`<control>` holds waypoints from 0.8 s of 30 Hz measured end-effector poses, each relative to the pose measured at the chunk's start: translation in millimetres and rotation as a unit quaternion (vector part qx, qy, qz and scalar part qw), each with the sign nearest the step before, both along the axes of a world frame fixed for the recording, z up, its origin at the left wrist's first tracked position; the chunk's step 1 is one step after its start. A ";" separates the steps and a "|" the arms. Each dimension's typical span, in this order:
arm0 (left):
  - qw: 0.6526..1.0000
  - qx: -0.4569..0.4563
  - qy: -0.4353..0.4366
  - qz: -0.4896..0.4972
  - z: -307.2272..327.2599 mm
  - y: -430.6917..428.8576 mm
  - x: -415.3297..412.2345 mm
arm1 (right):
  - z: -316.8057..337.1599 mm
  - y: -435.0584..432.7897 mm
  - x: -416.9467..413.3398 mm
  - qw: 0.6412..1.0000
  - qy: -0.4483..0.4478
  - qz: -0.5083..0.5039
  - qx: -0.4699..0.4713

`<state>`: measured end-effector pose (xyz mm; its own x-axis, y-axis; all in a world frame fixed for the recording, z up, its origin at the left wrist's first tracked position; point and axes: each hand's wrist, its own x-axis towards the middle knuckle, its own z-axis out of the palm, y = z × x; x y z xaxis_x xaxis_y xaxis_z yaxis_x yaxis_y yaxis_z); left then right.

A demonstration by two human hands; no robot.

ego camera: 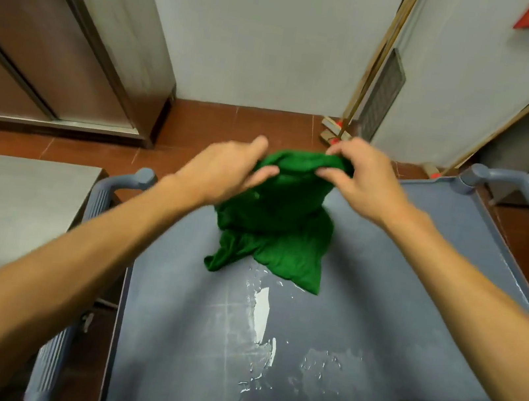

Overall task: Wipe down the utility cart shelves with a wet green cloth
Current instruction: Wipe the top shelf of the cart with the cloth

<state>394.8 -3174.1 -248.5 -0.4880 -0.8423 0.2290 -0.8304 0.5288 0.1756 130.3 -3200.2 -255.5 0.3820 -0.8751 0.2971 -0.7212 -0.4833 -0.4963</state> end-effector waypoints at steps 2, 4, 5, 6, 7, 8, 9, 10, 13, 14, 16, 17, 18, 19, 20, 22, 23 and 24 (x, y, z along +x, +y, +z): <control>0.996 0.087 -0.033 -0.001 -37.1 21.6 -4.3 | -44.1 27.0 -3.0 0.998 0.028 0.018 0.058; 0.987 0.147 -0.059 -0.014 -75.7 45.2 -5.7 | -86.8 55.6 -5.2 0.991 0.054 0.031 0.119; 0.983 0.169 -0.073 -0.025 -94.0 56.2 -5.7 | -105.5 69.1 -6.8 0.986 0.065 0.035 0.149; 0.978 0.188 -0.089 -0.037 -109.3 66.5 -6.1 | -121.3 82.0 -8.4 0.980 0.078 0.040 0.179; 0.972 0.206 -0.104 -0.047 -121.4 75.5 -6.7 | -135.0 93.1 -10.1 0.973 0.095 0.049 0.207; 0.967 0.224 -0.115 -0.051 -130.7 82.5 -8.1 | -145.3 102.4 -12.0 0.964 0.114 0.061 0.232; 0.963 0.240 -0.116 -0.047 -137.5 87.2 -9.6 | -152.8 108.7 -13.7 0.954 0.136 0.074 0.258; 0.960 0.254 -0.111 -0.038 -142.6 89.2 -10.2 | -157.3 112.5 -15.2 0.943 0.153 0.085 0.283; 0.966 0.243 -0.090 0.008 -153.9 78.3 -5.3 | -158.4 109.7 -16.2 0.931 0.147 0.080 0.324; 0.971 0.225 -0.077 0.026 -157.4 70.5 -1.7 | -157.6 104.6 -15.4 0.937 0.131 0.067 0.318; 0.978 0.193 -0.053 0.061 -165.7 52.3 6.8 | -155.9 87.8 -13.6 0.952 0.108 0.027 0.284; 0.979 0.185 -0.048 0.074 -169.5 42.8 10.7 | -155.2 77.2 -12.5 0.960 0.106 -0.002 0.260; 0.979 0.181 -0.047 0.083 -173.6 33.2 13.9 | -153.8 66.4 -10.8 0.965 0.109 -0.030 0.237; 0.979 0.177 -0.046 0.086 -177.3 24.2 15.8 | -152.4 55.2 -8.1 0.966 0.118 -0.053 0.223; 0.980 0.174 -0.048 0.084 -180.4 15.5 16.1 | -150.9 45.1 -5.3 0.965 0.135 -0.066 0.213; 0.980 0.175 -0.061 0.080 -183.9 0.8 12.4 | -149.7 27.7 1.0 0.962 0.173 -0.068 0.200; 0.978 0.182 -0.073 0.078 -185.3 -4.4 9.6 | -149.7 20.9 4.7 0.960 0.186 -0.065 0.197; 0.975 0.190 -0.088 0.076 -186.8 -8.3 6.7 | -150.7 14.8 8.9 0.960 0.194 -0.063 0.193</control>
<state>401.5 -3182.4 -435.3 -0.3543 -0.9157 -0.1898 -0.9292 0.3218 0.1820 139.3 -3185.3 -406.2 0.2813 -0.9382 -0.2014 -0.9287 -0.2133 -0.3035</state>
